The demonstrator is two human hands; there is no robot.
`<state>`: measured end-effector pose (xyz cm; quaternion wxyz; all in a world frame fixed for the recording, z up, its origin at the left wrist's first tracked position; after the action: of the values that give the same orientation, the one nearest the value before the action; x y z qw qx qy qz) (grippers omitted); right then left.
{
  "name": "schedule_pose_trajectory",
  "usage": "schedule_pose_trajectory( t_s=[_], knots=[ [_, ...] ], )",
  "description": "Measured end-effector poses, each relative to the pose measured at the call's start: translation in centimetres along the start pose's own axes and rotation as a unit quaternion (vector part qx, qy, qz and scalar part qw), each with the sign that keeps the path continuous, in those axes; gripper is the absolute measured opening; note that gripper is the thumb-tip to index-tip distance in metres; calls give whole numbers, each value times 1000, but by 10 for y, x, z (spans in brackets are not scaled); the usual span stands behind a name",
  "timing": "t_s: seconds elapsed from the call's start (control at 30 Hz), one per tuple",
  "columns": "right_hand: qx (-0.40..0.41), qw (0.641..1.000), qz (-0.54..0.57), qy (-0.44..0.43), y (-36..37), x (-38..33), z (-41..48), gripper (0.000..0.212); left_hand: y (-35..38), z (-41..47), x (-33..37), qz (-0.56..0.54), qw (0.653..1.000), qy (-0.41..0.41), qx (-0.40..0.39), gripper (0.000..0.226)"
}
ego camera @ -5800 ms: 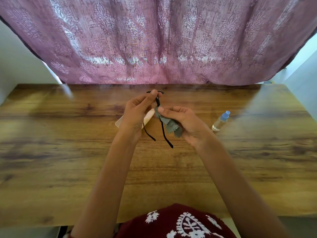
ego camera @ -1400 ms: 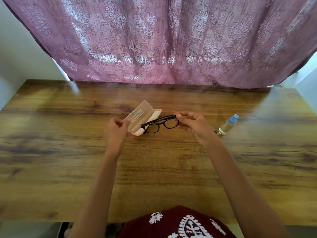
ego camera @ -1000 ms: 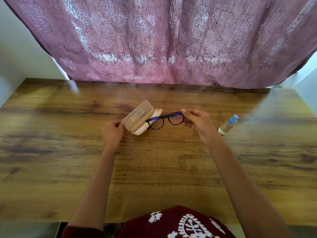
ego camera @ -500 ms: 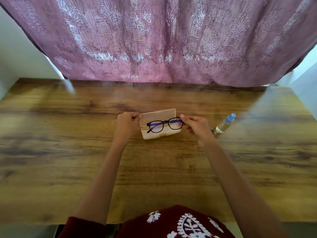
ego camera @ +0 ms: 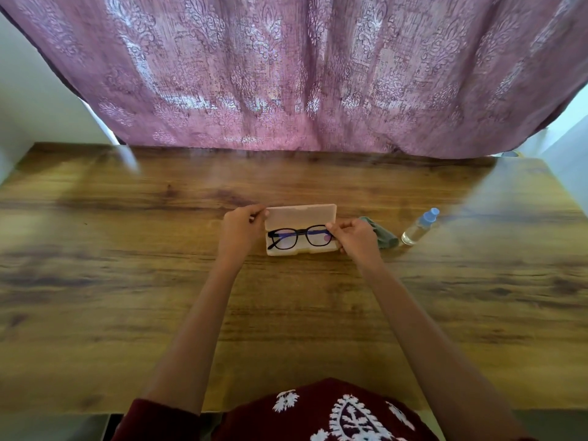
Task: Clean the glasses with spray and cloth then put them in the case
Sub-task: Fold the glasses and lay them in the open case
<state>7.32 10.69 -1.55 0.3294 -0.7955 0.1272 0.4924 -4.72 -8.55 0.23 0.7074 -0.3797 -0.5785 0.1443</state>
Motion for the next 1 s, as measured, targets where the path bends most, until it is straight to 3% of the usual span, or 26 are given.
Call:
schedule_pose_trajectory(
  t_s=[0.13,0.2,0.33,0.63,1.0],
  knots=[
    [39,998,-24,-40,1,-1,-7,17,5,-11,4,-103,993,-6,-56,60],
    [50,998,-1,-43,1,-1,-10,15,10,-16,2,-123,989,-1,-80,61],
    [59,998,20,-31,3,3,-10,13,15,-25,-4,-62,993,21,-93,52],
    [76,995,-52,-39,4,10,-13,12,21,-29,-6,10,992,36,-123,91],
    [91,989,-88,-79,6,15,-16,14,23,-31,-3,37,992,48,-108,91]
  ],
)
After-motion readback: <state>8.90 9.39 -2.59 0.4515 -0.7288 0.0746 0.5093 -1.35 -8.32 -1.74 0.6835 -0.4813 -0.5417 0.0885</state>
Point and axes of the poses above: each hand's wrist, its own z-axis towards the middle knuckle, its own y-axis out of the palm, x = y × z, the point moved 2 cm from there along z, towards the middle knuckle, and after that the axes turned 2 degrees about y, right-handed, at the moved point
